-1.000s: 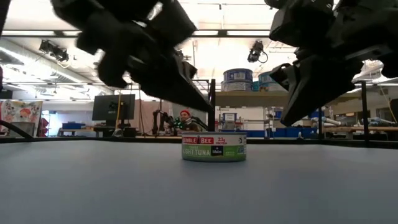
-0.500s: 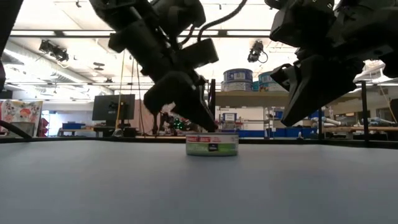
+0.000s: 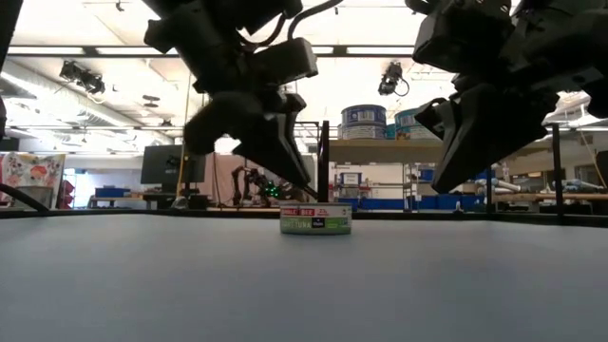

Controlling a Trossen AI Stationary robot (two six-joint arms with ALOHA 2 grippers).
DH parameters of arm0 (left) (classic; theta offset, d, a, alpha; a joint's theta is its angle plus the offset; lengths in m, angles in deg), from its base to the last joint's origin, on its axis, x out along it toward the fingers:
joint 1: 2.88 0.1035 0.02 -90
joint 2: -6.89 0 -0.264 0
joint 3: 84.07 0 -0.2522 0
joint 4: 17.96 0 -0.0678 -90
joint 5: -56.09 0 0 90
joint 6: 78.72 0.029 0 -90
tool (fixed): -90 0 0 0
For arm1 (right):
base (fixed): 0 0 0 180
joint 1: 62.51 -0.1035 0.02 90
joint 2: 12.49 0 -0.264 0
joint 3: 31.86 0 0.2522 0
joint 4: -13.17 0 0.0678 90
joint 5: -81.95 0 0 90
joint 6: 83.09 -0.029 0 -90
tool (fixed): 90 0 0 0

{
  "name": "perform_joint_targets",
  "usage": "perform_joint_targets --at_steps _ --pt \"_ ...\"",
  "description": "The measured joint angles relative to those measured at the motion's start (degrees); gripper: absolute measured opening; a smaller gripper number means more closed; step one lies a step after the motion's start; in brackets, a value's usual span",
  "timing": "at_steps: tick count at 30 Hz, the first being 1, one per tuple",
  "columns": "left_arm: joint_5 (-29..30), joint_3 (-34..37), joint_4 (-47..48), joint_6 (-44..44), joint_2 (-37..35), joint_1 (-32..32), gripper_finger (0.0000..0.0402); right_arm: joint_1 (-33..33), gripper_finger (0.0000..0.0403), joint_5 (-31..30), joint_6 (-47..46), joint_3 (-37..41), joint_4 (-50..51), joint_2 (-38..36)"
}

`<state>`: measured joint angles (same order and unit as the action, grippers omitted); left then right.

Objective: Stack canned seafood by type on shelf
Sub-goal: Stack the green tuna can on top of the green tuna can on the shelf

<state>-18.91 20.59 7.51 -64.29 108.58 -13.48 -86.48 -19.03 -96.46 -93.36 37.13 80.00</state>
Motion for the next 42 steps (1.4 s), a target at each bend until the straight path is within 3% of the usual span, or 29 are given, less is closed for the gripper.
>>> perform_joint_targets --at_steps 8,21,25,32,42 --pt "1.11 0.00 -0.44 -0.02 1.58 -0.15 0.0087 -0.02 0.0008 -0.04 0.02 0.00 -0.28 0.00" --pt "4.47 -0.07 -1.84 0.22 4.66 -0.30 0.0092 -0.02 0.0009 -0.11 0.04 -0.02 -1.42 0.02" --pt "4.79 -0.07 -1.84 0.18 4.66 -0.27 0.0076 -0.02 0.0008 -0.11 0.06 -0.02 -1.58 0.02" --pt "5.16 -0.11 -2.00 -0.05 4.66 -0.25 0.0007 -0.02 0.0009 -0.10 0.26 -0.02 -1.58 0.02" --pt "4.25 -0.21 -1.96 -1.68 4.66 -0.26 0.0002 -0.02 0.0028 0.02 -3.49 -0.02 -2.69 0.02"
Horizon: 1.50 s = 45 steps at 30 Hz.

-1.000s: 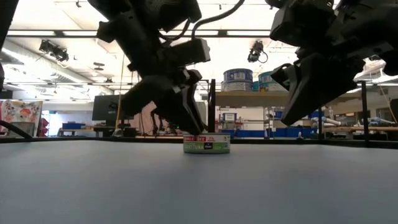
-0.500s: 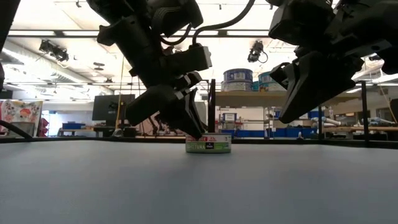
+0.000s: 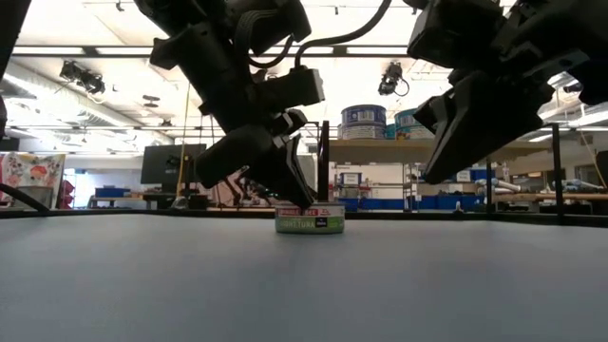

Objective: Stack canned seafood by type on shelf
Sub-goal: Stack the green tuna can on top of the green tuna can on the shelf

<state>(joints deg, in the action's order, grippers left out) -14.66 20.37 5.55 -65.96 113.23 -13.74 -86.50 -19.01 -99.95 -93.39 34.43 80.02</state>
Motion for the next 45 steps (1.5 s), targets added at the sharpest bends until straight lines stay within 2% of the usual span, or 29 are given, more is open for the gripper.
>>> perform_joint_targets --at_steps 5,14,19,22,26,30,35,39,45 --pt "-2.35 -1.94 3.30 -2.64 0.00 0.01 0.0001 -0.04 0.0054 -0.77 -0.05 0.00 0.20 0.00" --pt "-10.10 -4.42 6.16 -5.77 -0.02 -0.06 0.0001 -3.29 0.0124 -12.77 2.59 0.00 0.33 0.00" --pt "-9.94 -4.44 7.48 -5.96 -0.85 -0.03 0.0001 -4.97 0.0162 -17.90 3.72 -0.01 0.32 0.00" --pt "-9.60 -4.45 8.01 -5.90 -2.12 -0.03 0.0000 -5.27 0.0176 -18.66 4.90 -0.02 -0.02 0.07" --pt "-9.18 -4.53 8.77 -6.76 -3.28 -0.21 0.0002 -5.27 0.0183 -19.71 5.08 -0.07 -0.17 0.17" --pt "-7.67 -4.53 8.51 -5.16 -2.99 -1.46 0.0028 -5.22 0.0182 -19.71 6.57 -0.07 -0.34 0.17" --pt "0.54 -4.53 8.07 0.12 -2.82 -3.39 0.0072 -5.14 0.0182 -19.71 6.81 -0.07 -0.37 0.17" --pt "0.36 -4.53 8.30 0.62 -2.47 -3.46 0.0094 -5.14 0.0182 -19.71 6.99 -0.07 -0.39 0.17" --pt "0.72 -4.53 9.22 1.96 0.64 -3.46 0.0099 -5.14 0.0182 -19.69 6.99 -0.04 -0.29 0.22"
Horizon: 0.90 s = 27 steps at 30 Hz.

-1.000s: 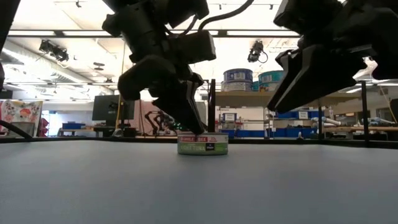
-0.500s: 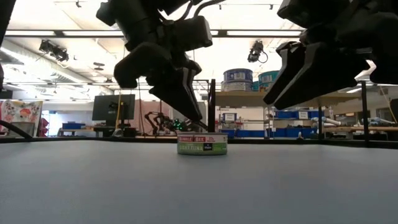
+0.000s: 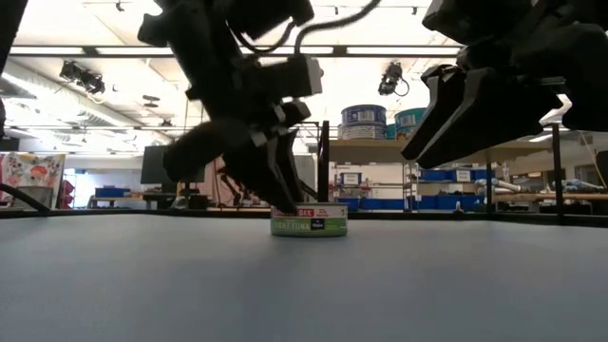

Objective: Stack canned seafood by type on shelf
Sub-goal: Stack the green tuna can on top of the green tuna can on the shelf

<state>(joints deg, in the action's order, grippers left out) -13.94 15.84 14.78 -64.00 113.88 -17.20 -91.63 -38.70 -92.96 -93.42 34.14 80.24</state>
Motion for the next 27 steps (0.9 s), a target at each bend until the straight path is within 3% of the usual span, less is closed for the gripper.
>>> perform_joint_targets --at_steps 8,15,21,27 --pt "0.94 -0.13 -0.48 -0.08 1.65 -0.05 0.0091 0.00 0.0182 0.00 0.00 0.01 -0.12 0.00" --pt "0.94 -0.17 -0.54 -0.30 1.65 -0.04 0.0009 0.00 0.0182 0.00 0.00 0.01 -0.31 0.00" --pt "0.70 -1.19 0.84 -1.53 1.80 0.02 0.0002 -0.71 0.0185 -3.70 3.31 0.01 -0.49 0.00" --pt "-3.63 -2.14 2.58 -4.04 0.08 0.00 0.0001 -1.65 0.0207 -6.32 9.42 0.01 -3.37 0.00"
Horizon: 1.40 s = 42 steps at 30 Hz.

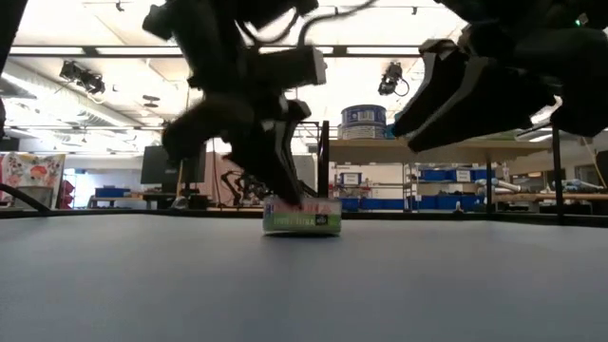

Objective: Stack canned seafood by type on shelf
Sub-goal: Stack the green tuna can on top of the green tuna can on the shelf

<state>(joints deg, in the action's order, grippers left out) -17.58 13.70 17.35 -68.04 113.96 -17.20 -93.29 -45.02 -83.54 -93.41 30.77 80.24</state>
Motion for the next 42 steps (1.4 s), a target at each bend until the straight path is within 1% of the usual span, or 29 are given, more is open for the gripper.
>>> perform_joint_targets --at_steps 5,9,13,21,26,30,38,42 --pt "-2.21 -0.27 -0.75 -3.71 -1.98 0.46 0.0001 -0.40 0.0236 -2.60 4.86 0.00 -1.64 0.00" --pt "-2.31 -0.26 -1.13 -5.41 -2.60 0.67 0.0001 -0.40 0.0259 -2.75 6.60 0.00 -2.47 0.00" --pt "-2.40 -0.26 -1.28 -7.27 -3.07 1.24 0.0000 -0.36 0.0272 -3.98 8.96 0.00 -3.08 0.00" --pt "-2.68 -0.28 -2.11 -8.30 -5.51 2.01 0.0000 1.71 0.0275 -6.10 12.84 1.05 -4.55 0.00" --pt "-3.12 -0.31 -2.37 -9.25 -5.60 2.08 0.0000 3.16 0.0275 -5.98 11.81 3.66 -9.53 0.00" --pt "-3.03 -0.31 -2.42 -9.36 -5.60 2.08 0.0000 3.18 0.0275 -5.86 14.19 6.42 -14.16 0.00" --pt "-2.97 -0.31 -2.37 -9.66 -5.60 2.15 0.0000 3.63 0.0275 -5.79 13.23 8.70 -14.58 0.00" --pt "-2.95 -0.31 -2.37 -9.68 -5.60 2.36 0.0000 4.08 0.0275 -4.15 12.09 8.70 -15.99 0.00"
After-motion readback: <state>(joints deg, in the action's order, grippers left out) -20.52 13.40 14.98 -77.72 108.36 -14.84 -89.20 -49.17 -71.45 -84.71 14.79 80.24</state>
